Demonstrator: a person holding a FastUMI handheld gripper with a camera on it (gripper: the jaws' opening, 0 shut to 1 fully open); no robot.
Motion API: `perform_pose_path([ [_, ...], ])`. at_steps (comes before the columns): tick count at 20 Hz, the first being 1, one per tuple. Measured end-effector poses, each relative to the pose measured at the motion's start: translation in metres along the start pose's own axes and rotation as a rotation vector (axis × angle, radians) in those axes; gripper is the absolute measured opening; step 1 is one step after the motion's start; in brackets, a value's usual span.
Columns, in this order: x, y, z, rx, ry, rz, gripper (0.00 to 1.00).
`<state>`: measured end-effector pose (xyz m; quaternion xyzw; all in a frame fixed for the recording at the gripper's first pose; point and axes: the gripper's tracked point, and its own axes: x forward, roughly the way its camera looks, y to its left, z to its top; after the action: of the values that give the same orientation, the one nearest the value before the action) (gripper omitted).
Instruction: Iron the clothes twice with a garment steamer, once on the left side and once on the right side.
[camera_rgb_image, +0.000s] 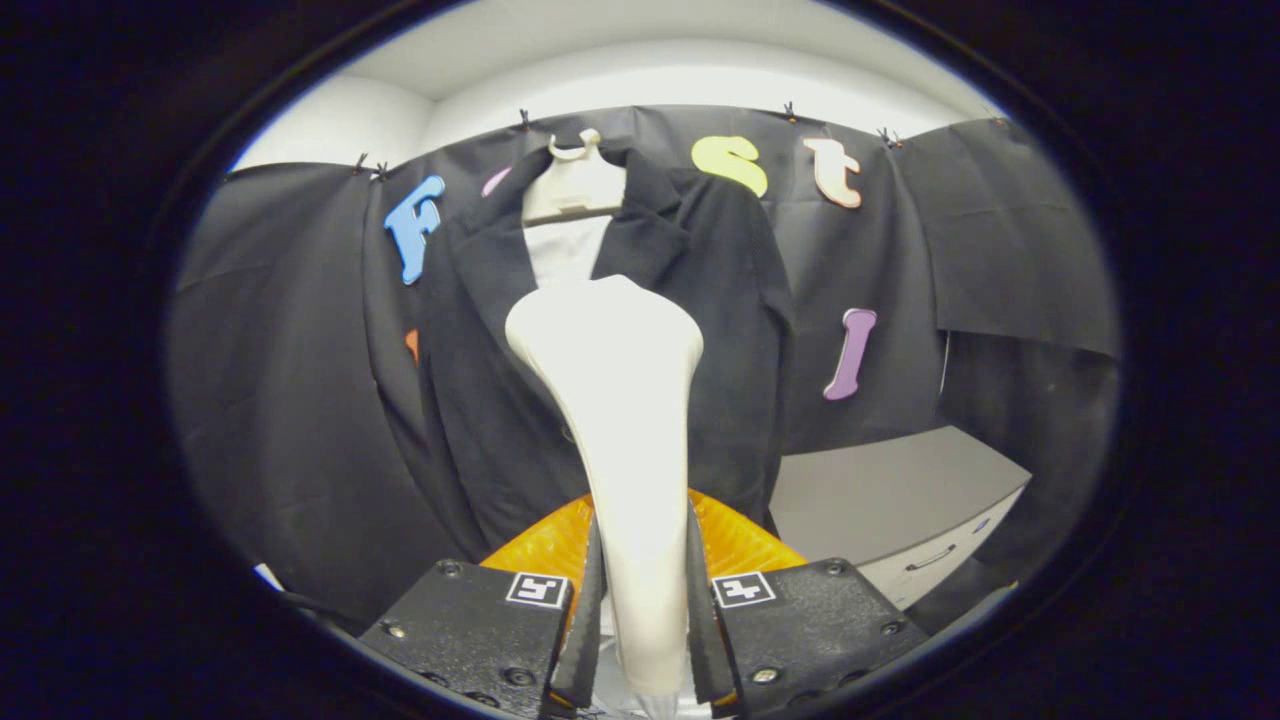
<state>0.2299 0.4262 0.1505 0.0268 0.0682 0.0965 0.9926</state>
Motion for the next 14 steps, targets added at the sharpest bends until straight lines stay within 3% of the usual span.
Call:
perform_pose_path([
  [7, -0.002, 0.070, 0.083, -0.023, -0.110, 0.029, 0.39],
  [14, 0.031, 0.140, 0.112, -0.086, -0.134, 0.039, 0.39],
])
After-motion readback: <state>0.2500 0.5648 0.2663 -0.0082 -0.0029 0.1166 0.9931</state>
